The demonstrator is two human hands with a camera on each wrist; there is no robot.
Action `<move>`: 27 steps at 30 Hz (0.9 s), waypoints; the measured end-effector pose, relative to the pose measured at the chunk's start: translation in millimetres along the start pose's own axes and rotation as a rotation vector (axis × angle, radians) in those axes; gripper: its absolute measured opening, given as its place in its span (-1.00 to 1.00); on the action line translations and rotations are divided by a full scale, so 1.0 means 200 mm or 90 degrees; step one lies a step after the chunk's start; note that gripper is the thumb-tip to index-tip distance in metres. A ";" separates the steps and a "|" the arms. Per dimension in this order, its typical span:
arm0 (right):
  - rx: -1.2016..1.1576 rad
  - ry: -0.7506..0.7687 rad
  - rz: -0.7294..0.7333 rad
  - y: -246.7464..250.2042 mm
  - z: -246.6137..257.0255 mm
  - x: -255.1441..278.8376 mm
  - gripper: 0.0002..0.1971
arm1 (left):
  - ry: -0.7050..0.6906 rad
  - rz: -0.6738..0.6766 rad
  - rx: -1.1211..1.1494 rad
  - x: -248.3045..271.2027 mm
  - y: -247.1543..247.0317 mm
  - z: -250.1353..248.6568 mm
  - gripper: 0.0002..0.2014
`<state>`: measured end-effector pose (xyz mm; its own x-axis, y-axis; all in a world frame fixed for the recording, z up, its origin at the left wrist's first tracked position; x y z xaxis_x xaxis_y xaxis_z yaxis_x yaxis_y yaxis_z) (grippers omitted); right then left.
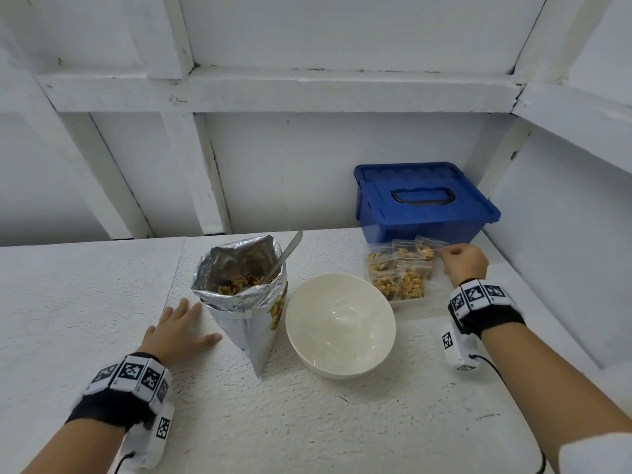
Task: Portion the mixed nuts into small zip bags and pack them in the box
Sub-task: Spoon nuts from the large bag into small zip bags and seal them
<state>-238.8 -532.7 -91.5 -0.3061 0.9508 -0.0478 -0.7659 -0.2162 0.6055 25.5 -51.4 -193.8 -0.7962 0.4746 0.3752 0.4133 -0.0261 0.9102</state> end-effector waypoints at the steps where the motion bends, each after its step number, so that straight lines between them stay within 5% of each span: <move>1: 0.012 0.035 -0.004 0.04 0.06 0.05 -0.80 | -0.001 0.001 -0.001 0.00 0.00 -0.01 -0.15; 5: -0.023 0.164 0.072 0.10 0.33 0.34 -0.84 | 0.002 0.011 -0.006 0.02 0.02 -0.03 -0.14; 10: -0.007 0.266 0.343 -0.14 0.51 0.75 -0.87 | 0.015 0.016 -0.007 0.06 0.04 -0.05 -0.15; 14: 0.147 0.289 0.487 -0.37 0.45 0.97 -0.75 | 0.025 0.019 -0.005 0.08 0.05 -0.06 -0.14; 17: 0.354 0.299 0.592 -0.51 0.34 1.07 -0.47 | 0.023 0.023 -0.001 0.08 0.05 -0.05 -0.14; 22: 0.526 0.344 0.617 -0.60 0.28 1.14 -0.26 | 0.021 0.020 -0.004 0.07 0.05 -0.05 -0.13; 27: 0.492 0.367 0.551 -0.62 0.31 1.12 -0.74 | 0.022 0.024 -0.002 0.08 0.05 -0.05 -0.13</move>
<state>-177.3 -278.7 -127.7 -0.8808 0.2939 0.3713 0.2657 -0.3424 0.9012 12.3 -53.4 -177.8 -0.7955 0.4421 0.4145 0.4413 -0.0462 0.8962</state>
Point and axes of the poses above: each hand's wrist, its own x-axis away from the middle knuckle, its own y-axis out of the back of the hand, z = x × y, the point moved 10 cm from there along -x, towards the middle knuckle, and after that the axes turned 2 degrees about -x, right-handed, at the moved point
